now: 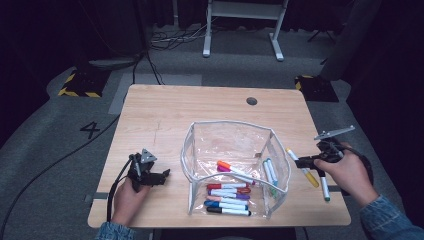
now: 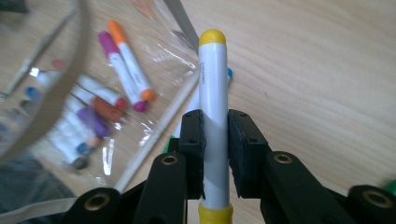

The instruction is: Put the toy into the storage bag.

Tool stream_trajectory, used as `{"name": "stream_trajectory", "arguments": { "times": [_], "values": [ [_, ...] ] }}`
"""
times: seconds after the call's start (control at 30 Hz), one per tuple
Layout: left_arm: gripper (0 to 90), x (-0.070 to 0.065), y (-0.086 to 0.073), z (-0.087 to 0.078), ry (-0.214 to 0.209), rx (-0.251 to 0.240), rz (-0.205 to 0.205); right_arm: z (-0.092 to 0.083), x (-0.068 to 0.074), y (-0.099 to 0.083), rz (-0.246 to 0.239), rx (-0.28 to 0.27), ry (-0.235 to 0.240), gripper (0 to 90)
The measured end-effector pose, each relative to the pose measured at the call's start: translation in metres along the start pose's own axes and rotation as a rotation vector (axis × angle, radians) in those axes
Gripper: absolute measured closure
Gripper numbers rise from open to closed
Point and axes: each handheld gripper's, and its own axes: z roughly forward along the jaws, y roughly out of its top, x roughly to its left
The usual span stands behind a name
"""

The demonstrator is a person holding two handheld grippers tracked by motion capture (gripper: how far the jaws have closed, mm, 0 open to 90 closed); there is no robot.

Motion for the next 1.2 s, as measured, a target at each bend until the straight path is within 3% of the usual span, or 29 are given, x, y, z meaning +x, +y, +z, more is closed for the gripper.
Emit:
{"name": "stream_trajectory", "arguments": {
  "times": [0.17, 0.33, 0.43, 0.6, 0.9, 1.2],
  "values": [
    [14.8, 0.0, 0.0, 0.0, 0.0, 0.0, 0.0, -0.035, 0.019, 0.018, -0.054, -0.047, 0.028, 76.9],
    [14.8, 0.0, 0.0, 0.0, 0.0, 0.0, 0.0, -0.058, 0.038, 0.033, -0.113, -0.078, 0.04, 76.9],
    [14.8, 0.0, 0.0, 0.0, 0.0, 0.0, 0.0, -0.068, 0.049, 0.042, -0.146, -0.092, 0.051, 76.8],
    [14.8, 0.0, 0.0, 0.0, 0.0, 0.0, 0.0, -0.075, 0.066, 0.058, -0.188, -0.103, 0.114, 76.9],
    [14.8, 0.0, 0.0, 0.0, 0.0, -0.001, 0.001, -0.059, 0.107, 0.092, -0.318, -0.042, 0.183, 76.9],
    [14.8, 0.0, 0.0, 0.0, 0.0, 0.0, 0.0, -0.022, 0.141, 0.117, -0.417, 0.057, 0.243, 76.9]
  ]
}}
